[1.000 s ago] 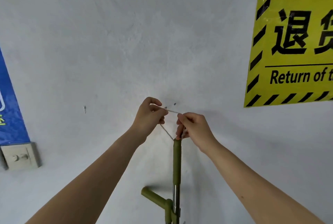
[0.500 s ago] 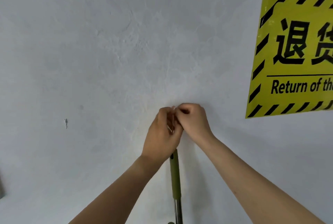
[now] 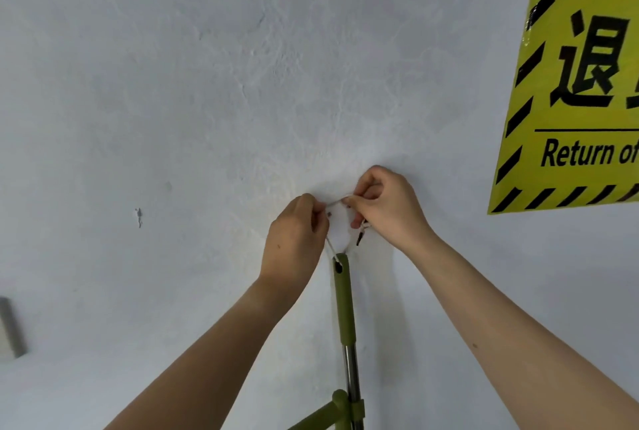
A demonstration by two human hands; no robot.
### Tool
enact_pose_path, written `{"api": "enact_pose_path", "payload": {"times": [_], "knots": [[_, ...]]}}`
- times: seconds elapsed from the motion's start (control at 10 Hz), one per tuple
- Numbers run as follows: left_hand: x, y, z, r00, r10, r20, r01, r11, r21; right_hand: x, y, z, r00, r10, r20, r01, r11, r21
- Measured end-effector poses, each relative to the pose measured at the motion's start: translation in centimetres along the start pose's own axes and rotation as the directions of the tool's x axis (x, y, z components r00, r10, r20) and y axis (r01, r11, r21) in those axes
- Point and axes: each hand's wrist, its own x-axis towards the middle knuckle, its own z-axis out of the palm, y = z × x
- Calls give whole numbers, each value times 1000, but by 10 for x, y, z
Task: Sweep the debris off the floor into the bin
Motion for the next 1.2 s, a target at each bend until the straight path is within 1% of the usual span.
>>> {"api": "enact_pose_path", "payload": {"times": [0.1, 0.2, 0.3, 0.4, 0.5, 0.6, 0.7, 0.9, 1.0, 1.1, 1.2], "knots": [[-5, -2, 2, 995, 94, 29, -96, 993, 75, -4, 4, 0, 999, -26, 19, 27, 999, -33], [-6, -3, 4, 995, 92, 40, -96, 991, 95, -3, 3, -5, 998, 8, 69, -8, 1000, -5], [-5, -1, 5, 997, 60, 38, -63, 994, 89, 0, -3, -10, 988, 23, 151, -24, 1000, 2], [-5, 1, 5, 998, 42, 43, -45, 995, 86, 1, -6, -12, 984, 35, 174, -29, 999, -36], [-4, 5, 6, 999, -20, 45, 18, 999, 48, -1, -3, -9, 992, 46, 114, -46, 999, -7], [-3, 6, 5, 989, -125, 75, 127, 992, -19, -8, 5, -5, 997, 62, 47, -65, 996, 66], [-7, 8, 6, 987, -129, 91, 130, 992, 2, -17, 11, 2, 993, 106, 46, -109, 991, 77], [-10, 7, 10, 988, -138, 68, 139, 990, -10, -16, 14, 8, 994, 108, 14, -107, 994, -32], [-10, 7, 11, 984, -159, 78, 162, 986, -36, -19, 15, 8, 994, 111, -8, -111, 987, -119], [-10, 10, 7, 981, -177, 82, 182, 982, -47, -28, 21, 11, 986, 169, 15, -165, 976, -141], [-12, 21, -4, 976, -193, 97, 196, 980, -19, -43, 20, 11, 973, 229, 40, -223, 968, -112]]}}
